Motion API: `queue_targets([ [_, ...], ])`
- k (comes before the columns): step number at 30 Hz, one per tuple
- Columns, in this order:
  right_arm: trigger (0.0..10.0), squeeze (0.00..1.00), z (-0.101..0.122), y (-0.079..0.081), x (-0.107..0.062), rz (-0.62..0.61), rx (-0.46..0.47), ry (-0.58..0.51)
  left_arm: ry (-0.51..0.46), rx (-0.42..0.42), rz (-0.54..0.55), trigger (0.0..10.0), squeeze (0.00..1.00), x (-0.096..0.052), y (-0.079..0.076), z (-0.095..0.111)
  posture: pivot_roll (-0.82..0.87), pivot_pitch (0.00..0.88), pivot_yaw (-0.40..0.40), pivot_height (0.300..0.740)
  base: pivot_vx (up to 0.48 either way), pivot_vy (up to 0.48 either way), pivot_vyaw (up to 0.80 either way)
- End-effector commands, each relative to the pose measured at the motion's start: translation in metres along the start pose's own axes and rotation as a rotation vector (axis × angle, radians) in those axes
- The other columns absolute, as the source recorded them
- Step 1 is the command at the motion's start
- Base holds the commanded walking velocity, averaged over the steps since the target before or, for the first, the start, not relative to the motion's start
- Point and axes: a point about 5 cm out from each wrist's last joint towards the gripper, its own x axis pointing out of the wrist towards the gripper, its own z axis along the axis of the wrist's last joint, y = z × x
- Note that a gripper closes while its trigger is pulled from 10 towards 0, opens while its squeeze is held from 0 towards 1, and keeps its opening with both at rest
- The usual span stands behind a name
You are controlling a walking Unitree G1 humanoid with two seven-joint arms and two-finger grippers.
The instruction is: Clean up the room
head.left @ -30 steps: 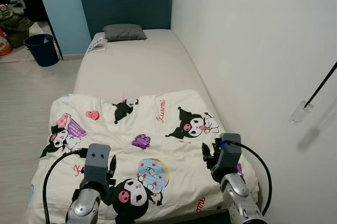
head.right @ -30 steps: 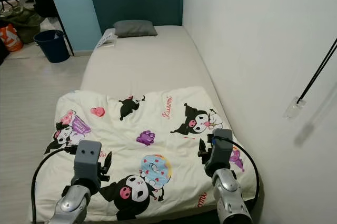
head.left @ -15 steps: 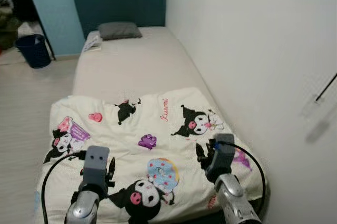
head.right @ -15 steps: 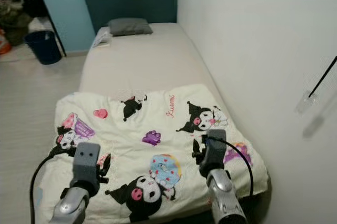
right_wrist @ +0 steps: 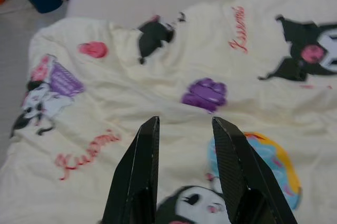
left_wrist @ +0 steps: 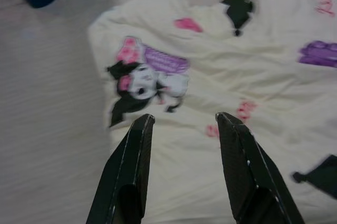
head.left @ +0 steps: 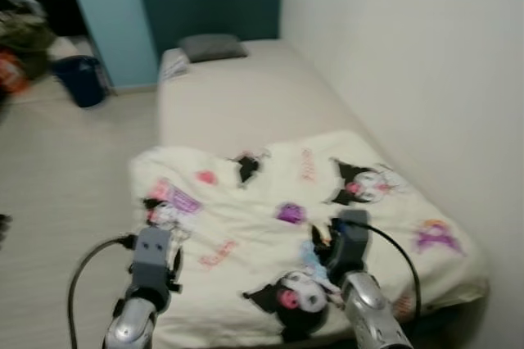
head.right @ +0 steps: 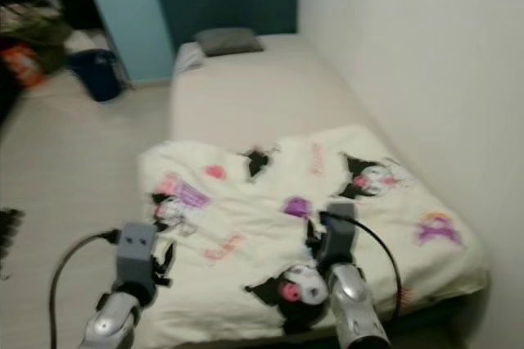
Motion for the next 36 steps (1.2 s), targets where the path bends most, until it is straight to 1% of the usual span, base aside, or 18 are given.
queue_targets([
  [1,10.0,0.0,-0.001,0.003,0.0,0.007,0.0,-0.002,0.02,0.005,0.001,10.0,0.0,-0.002,0.002,-0.004,-0.01,0.099,-0.045,0.74,0.0,0.45,0.0],
  [27,10.0,0.0,-0.003,0.008,0.0,0.026,0.001,-0.001,0.015,0.014,0.015,10.0,0.0,-0.004,0.01,-0.003,0.0,0.081,-0.046,0.74,0.0,0.452,0.0],
  [30,10.0,0.0,-0.003,0.009,0.0,0.026,0.003,-0.002,0.003,0.022,-0.003,10.0,0.0,-0.004,0.01,0.0,0.0,0.078,-0.045,0.74,0.0,0.0,0.0],
  [32,10.0,0.0,-0.002,0.009,0.0,0.025,0.004,-0.004,0.007,0.019,0.004,10.0,0.0,-0.004,0.011,0.0,0.01,0.079,-0.041,0.74,0.0,-0.48,0.0],
  [36,10.0,0.0,-0.002,0.009,0.0,0.022,0.006,-0.005,0.014,0.039,0.011,10.0,0.0,-0.004,0.012,0.0,0.01,0.082,-0.037,0.74,0.0,-0.48,0.0],
])
